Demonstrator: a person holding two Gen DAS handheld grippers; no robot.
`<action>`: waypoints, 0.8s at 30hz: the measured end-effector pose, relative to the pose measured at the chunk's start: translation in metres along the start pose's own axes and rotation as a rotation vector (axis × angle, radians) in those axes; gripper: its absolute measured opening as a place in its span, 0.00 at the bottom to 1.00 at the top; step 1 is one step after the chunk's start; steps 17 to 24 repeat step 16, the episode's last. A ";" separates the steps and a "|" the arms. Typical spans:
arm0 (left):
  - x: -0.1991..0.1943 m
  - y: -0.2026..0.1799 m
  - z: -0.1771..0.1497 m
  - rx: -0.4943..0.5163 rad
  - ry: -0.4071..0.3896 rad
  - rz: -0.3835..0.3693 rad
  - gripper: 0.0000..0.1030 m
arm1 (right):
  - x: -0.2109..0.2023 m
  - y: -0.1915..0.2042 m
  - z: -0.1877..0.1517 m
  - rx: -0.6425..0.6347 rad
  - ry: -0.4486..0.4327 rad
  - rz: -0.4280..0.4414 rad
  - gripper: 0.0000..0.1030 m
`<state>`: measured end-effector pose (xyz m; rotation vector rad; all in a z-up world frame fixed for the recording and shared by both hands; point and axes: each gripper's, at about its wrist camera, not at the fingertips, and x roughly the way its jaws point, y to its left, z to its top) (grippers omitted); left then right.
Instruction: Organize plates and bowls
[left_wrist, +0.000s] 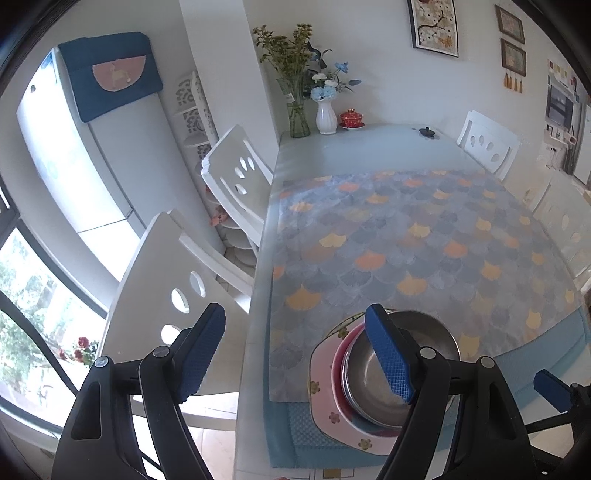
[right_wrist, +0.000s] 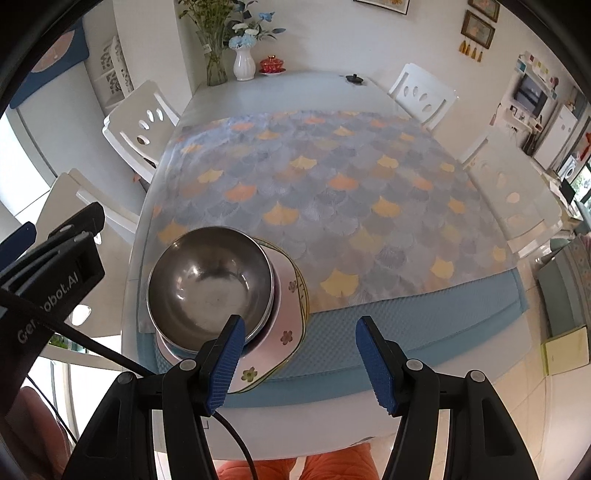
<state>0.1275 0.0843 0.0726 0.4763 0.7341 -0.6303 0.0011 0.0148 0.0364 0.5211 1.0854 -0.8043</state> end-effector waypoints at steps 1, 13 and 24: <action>0.001 -0.001 0.001 0.002 0.003 0.005 0.75 | 0.001 0.000 0.000 -0.002 0.003 0.000 0.58; 0.002 -0.013 0.002 -0.057 0.017 0.086 0.75 | 0.010 -0.005 0.009 -0.086 0.032 0.046 0.58; -0.004 -0.019 0.003 -0.072 -0.010 0.113 0.75 | 0.011 -0.012 0.014 -0.107 0.035 0.060 0.58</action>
